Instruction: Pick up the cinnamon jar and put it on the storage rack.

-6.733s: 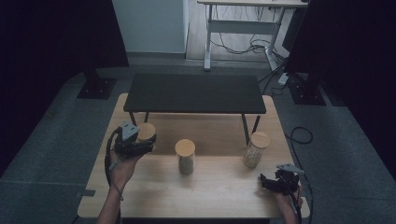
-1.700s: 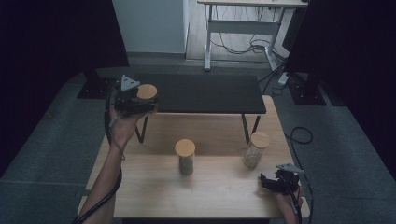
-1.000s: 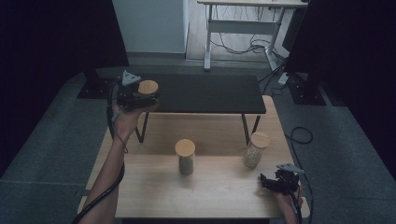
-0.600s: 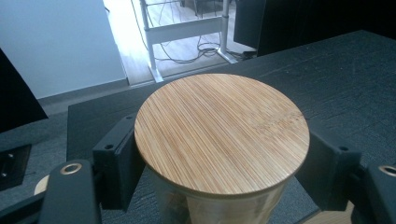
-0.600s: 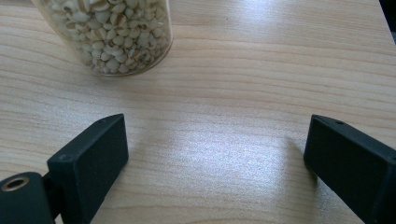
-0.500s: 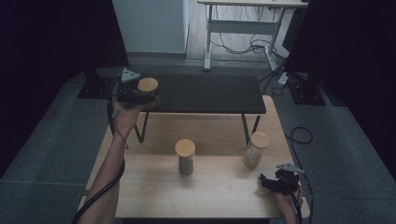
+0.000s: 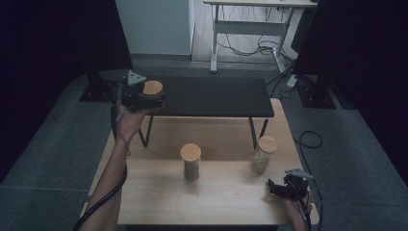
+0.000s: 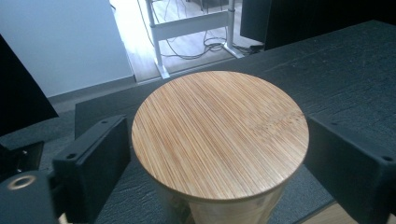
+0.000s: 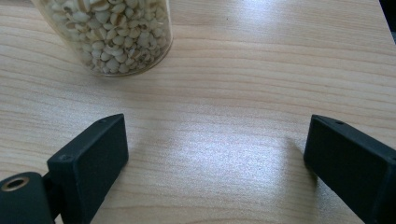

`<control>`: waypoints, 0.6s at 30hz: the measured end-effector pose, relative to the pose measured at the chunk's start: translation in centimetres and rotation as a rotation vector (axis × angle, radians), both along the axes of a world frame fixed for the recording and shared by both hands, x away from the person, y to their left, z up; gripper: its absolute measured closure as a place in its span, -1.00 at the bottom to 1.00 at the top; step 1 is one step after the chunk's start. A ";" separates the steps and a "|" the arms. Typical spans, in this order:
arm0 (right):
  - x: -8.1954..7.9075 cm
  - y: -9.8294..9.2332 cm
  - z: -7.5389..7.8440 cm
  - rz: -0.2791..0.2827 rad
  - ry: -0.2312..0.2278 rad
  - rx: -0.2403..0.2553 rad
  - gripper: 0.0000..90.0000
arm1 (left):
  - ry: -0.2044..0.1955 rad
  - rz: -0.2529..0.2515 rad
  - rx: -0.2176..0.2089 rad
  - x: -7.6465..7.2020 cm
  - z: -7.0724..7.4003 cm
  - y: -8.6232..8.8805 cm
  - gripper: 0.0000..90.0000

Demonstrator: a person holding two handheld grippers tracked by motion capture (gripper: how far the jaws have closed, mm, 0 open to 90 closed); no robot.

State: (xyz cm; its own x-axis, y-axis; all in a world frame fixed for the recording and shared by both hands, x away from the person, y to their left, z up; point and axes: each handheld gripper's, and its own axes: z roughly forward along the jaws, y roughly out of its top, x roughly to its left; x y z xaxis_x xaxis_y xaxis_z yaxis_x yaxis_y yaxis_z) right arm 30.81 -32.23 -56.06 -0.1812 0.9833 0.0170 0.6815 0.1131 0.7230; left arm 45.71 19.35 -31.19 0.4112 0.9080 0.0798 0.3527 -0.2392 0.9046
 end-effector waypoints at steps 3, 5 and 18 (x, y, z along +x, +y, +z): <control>0.0 0.0 0.0 0.000 0.000 0.000 -0.87 | -0.007 0.002 -0.007 -0.2 0.1 0.1 -0.87; 0.0 0.0 0.0 0.000 0.000 0.000 -0.87 | -0.011 -0.001 -0.007 -0.3 0.2 0.1 -0.87; 0.0 0.0 0.0 0.000 0.000 0.000 -0.87 | -0.031 -0.006 0.011 -1.5 0.2 0.3 -0.88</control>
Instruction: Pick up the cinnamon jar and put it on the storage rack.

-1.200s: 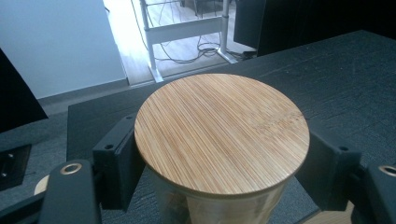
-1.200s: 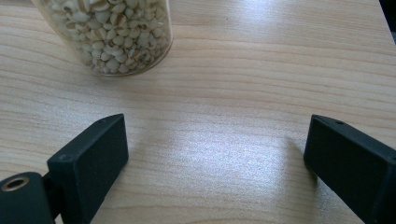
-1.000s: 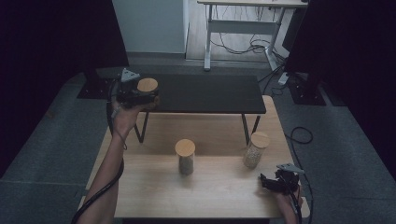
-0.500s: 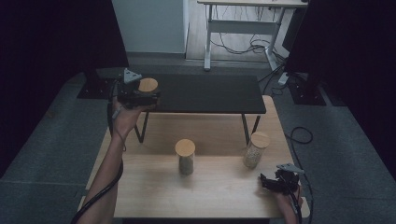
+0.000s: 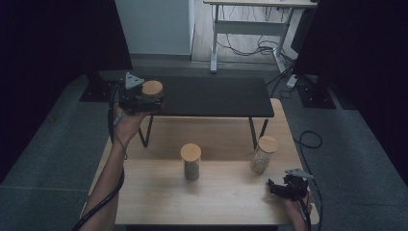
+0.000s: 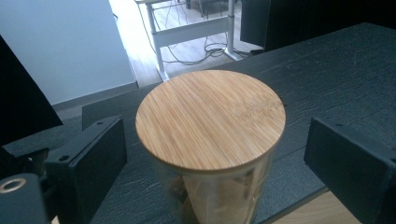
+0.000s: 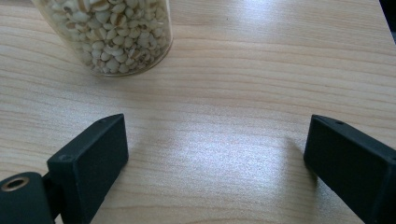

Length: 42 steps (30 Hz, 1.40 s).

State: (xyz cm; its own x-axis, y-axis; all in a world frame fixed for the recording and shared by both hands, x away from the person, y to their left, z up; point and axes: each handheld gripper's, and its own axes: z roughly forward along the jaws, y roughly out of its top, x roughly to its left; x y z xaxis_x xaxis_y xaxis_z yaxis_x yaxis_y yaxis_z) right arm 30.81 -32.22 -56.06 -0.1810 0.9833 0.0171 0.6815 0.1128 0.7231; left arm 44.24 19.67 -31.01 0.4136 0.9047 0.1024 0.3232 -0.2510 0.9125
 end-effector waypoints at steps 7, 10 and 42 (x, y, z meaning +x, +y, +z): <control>0.0 0.0 0.0 0.000 0.000 0.000 -0.87 | -0.010 0.004 -0.006 -0.7 -0.1 0.5 -0.87; 0.0 0.0 0.0 0.000 0.000 0.000 -0.87 | -0.012 0.004 -0.008 -1.0 -0.2 0.7 -0.87; 0.0 0.0 0.0 0.000 0.000 -0.001 -0.87 | -0.036 -0.014 -0.011 -4.0 -1.2 1.6 -0.87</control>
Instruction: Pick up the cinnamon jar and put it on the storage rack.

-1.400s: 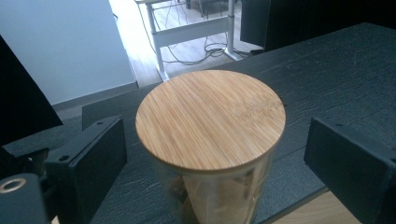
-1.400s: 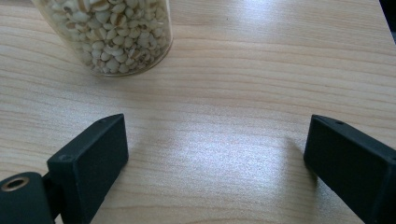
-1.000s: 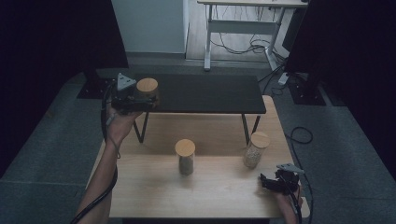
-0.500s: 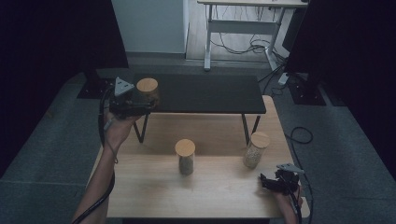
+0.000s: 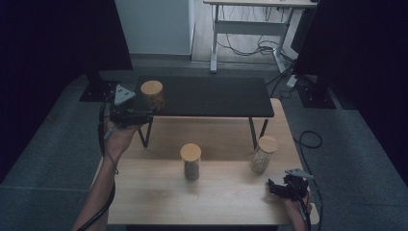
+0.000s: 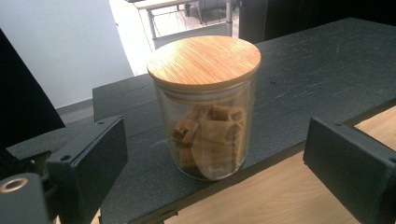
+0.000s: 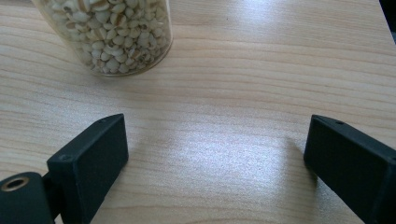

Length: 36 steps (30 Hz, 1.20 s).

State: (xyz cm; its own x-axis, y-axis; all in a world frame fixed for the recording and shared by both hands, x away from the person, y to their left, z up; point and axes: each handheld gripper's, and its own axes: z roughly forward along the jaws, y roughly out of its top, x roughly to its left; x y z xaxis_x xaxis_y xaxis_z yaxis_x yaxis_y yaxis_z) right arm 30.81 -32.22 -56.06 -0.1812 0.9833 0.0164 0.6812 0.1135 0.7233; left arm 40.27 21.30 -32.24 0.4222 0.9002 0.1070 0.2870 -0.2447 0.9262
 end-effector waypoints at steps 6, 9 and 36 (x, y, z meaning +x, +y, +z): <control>0.0 0.0 0.0 0.000 0.000 0.000 -0.87 | -0.002 -0.009 0.000 -0.4 0.0 -0.1 -0.86; 0.0 0.0 0.0 0.000 0.000 0.000 -0.87 | -0.003 -0.012 -0.002 -0.7 -0.1 -0.1 -0.86; 0.0 0.0 0.0 0.000 0.000 0.000 -0.87 | -0.020 0.003 0.007 -3.2 -1.5 0.6 -0.86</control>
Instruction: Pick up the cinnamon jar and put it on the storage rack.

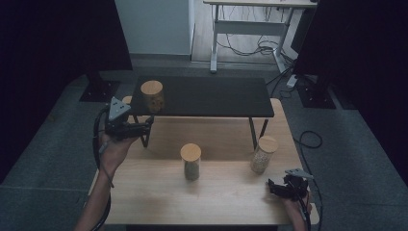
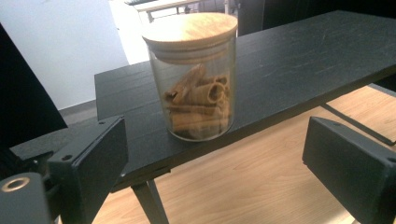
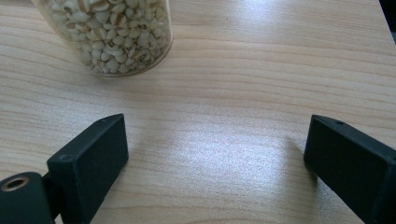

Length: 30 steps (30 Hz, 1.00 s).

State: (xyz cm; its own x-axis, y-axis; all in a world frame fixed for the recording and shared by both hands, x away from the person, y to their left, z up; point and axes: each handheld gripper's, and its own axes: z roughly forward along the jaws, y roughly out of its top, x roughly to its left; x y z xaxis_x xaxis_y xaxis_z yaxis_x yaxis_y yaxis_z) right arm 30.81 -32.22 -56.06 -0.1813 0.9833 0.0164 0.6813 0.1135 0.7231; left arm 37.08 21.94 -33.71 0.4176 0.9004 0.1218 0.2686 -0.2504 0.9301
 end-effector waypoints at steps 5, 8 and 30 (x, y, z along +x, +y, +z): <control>0.0 0.0 0.0 0.000 0.000 0.000 -0.87 | 0.005 0.005 0.001 -0.3 -0.5 0.2 -0.86; 0.0 0.0 0.0 0.000 0.000 0.000 -0.87 | 0.008 0.009 0.005 -0.3 -0.8 0.2 -0.86; 0.0 0.0 0.0 0.000 0.000 0.000 -0.87 | 0.029 0.015 0.000 -1.4 -2.7 0.8 -0.86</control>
